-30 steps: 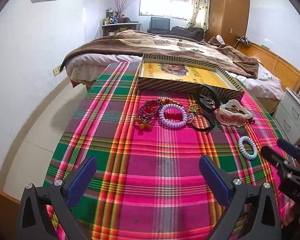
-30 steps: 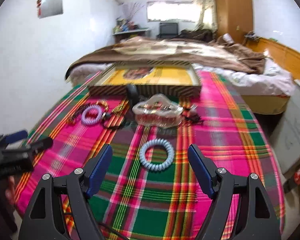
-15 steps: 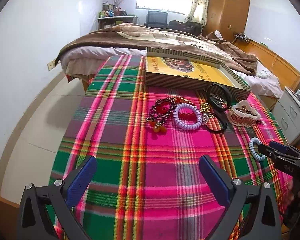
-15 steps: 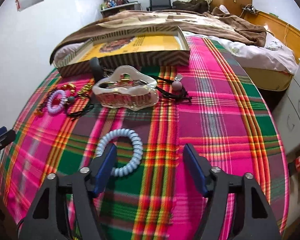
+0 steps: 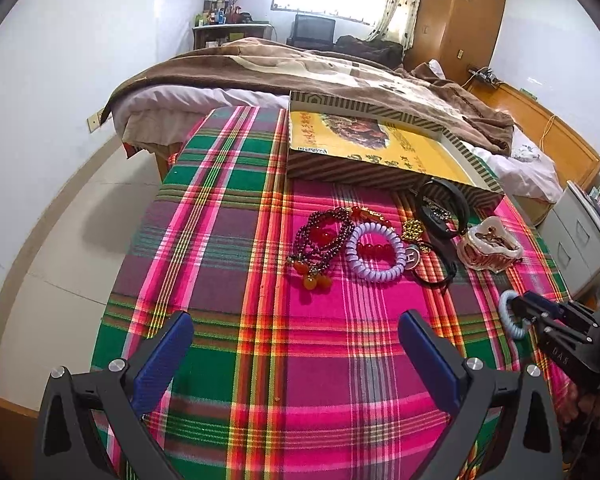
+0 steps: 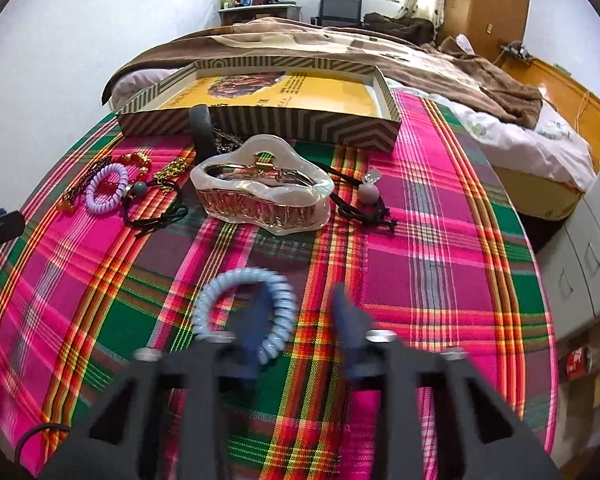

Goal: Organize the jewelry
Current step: 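Grasp the light blue coil bracelet with the right tool while the left tool grasps the brown bead strand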

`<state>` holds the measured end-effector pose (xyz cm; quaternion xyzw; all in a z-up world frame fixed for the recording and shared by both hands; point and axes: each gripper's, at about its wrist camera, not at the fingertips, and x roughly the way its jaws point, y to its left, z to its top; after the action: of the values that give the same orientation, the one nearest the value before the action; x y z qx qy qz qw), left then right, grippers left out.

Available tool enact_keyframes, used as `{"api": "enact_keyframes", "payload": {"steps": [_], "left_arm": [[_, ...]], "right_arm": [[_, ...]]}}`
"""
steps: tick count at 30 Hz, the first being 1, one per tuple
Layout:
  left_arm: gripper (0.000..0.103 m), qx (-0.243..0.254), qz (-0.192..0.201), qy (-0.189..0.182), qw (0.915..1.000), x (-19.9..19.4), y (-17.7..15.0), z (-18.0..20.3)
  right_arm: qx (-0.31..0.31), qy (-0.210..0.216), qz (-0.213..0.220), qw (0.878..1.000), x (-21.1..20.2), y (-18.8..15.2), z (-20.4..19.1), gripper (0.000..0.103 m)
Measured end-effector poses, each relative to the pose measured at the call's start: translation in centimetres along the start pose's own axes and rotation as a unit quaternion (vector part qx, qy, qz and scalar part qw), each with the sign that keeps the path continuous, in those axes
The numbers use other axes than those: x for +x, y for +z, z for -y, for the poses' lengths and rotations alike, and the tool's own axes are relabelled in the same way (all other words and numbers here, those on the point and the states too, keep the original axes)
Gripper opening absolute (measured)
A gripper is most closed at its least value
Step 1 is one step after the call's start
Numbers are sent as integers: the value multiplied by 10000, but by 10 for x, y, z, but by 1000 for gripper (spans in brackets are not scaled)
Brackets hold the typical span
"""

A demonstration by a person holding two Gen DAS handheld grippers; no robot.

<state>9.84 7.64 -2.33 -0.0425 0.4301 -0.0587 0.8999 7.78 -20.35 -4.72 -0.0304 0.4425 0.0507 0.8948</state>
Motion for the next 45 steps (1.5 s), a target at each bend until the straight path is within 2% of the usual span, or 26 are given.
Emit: {"api": "enact_keyframes", "payload": {"steps": [5, 9, 12, 14, 16, 17, 18, 22, 25, 33, 37, 40, 42, 45], "left_arm": [[103, -79, -28, -16, 10000, 5, 4, -2], [103, -264, -118, 63, 9996, 12, 14, -11], [103, -2, -128, 343, 9993, 20, 22, -10], [103, 218, -111, 403, 9989, 26, 24, -6], [99, 470, -134, 458, 9978, 33, 26, -2], [94, 567, -144, 507, 9970, 36, 26, -1], [90, 628, -163, 523, 9965, 39, 27, 0], [90, 810, -111, 403, 9958, 47, 30, 5], [90, 944, -129, 476, 9943, 56, 33, 7], [80, 1117, -293, 460, 9923, 74, 38, 12], [66, 1111, -319, 319, 9928, 75, 41, 14], [49, 995, -366, 132, 9943, 75, 41, 14], [37, 1045, -337, 156, 9938, 73, 40, 17], [27, 1044, -339, 149, 9938, 72, 40, 19]], "right_arm": [[234, 183, 9, 9996, -2, 1, 7, 10], [424, 262, 258, 9984, -17, 3, 16, 10], [501, 245, 409, 9976, -27, 5, 20, 10], [522, 233, 491, 9972, -33, 8, 22, 10], [540, 265, 561, 9966, -38, 9, 23, 10], [540, 290, 589, 9964, -40, 10, 23, 10], [541, 312, 615, 9962, -41, 11, 23, 10], [533, 354, 646, 9959, -41, 15, 23, 10], [548, 372, 670, 9956, -41, 16, 23, 10], [573, 381, 665, 9954, -39, 19, 24, 10], [582, 408, 651, 9953, -37, 20, 24, 10], [595, 411, 650, 9953, -37, 20, 25, 10], [603, 404, 655, 9952, -37, 20, 25, 10], [629, 395, 650, 9951, -36, 19, 26, 10]]}}
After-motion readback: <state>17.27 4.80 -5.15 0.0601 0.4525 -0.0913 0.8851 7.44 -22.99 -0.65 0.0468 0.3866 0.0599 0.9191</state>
